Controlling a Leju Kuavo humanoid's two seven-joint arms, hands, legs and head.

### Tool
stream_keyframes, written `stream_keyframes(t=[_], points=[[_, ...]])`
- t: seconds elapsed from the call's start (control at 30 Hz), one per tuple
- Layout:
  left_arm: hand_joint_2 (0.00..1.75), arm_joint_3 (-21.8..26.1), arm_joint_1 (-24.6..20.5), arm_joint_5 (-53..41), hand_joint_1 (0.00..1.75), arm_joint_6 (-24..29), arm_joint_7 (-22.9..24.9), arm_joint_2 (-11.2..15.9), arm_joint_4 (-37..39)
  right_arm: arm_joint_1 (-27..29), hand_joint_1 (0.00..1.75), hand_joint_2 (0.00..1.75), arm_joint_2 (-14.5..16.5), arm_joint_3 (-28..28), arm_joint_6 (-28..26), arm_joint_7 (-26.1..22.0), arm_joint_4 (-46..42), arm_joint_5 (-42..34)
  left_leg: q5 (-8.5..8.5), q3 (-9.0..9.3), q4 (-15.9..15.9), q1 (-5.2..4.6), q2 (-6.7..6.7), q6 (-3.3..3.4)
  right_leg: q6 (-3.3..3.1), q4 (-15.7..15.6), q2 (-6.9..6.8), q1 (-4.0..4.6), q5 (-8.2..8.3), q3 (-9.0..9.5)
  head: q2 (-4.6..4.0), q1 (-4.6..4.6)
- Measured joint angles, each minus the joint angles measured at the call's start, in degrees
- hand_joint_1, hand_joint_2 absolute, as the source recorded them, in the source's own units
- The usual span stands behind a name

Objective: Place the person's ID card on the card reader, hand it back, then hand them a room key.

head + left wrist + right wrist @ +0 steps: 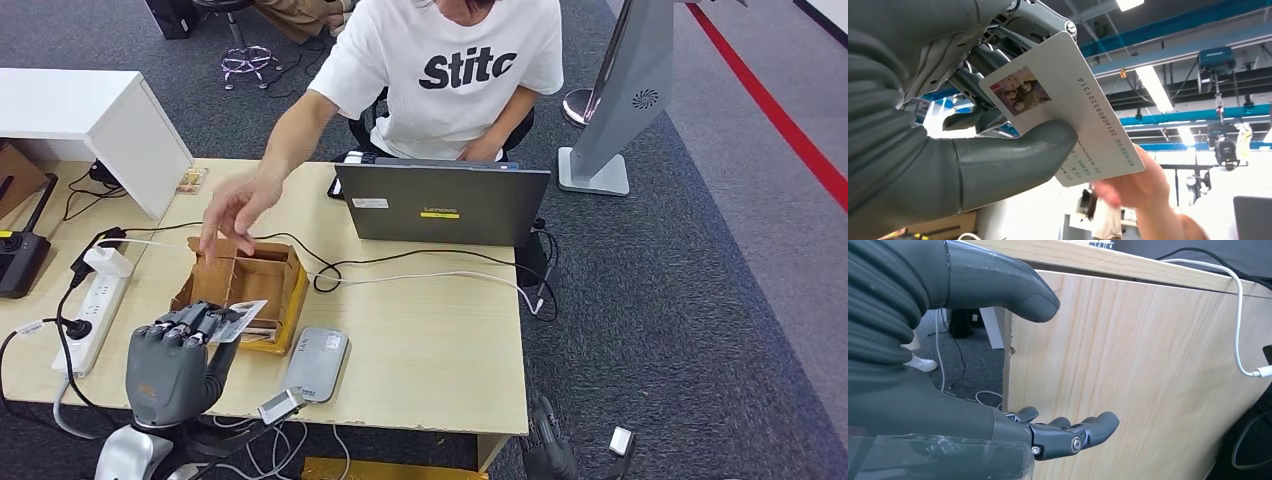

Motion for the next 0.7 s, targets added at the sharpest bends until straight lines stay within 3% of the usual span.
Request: stream_keyframes(t=[0.7], points=[[1.75,3.4,0.1,-1.2,1.75,-1.3,-0.2,-1.1,9.6,0.1,0.0,1.75,0.0,0.0,0.0,0.0,0.0,0.1,0.0,0.0,0.0,0.0,0.01,0.0,0.0,0.0,0.0,0.0,0.0,-0.02,0.0,0.0]])
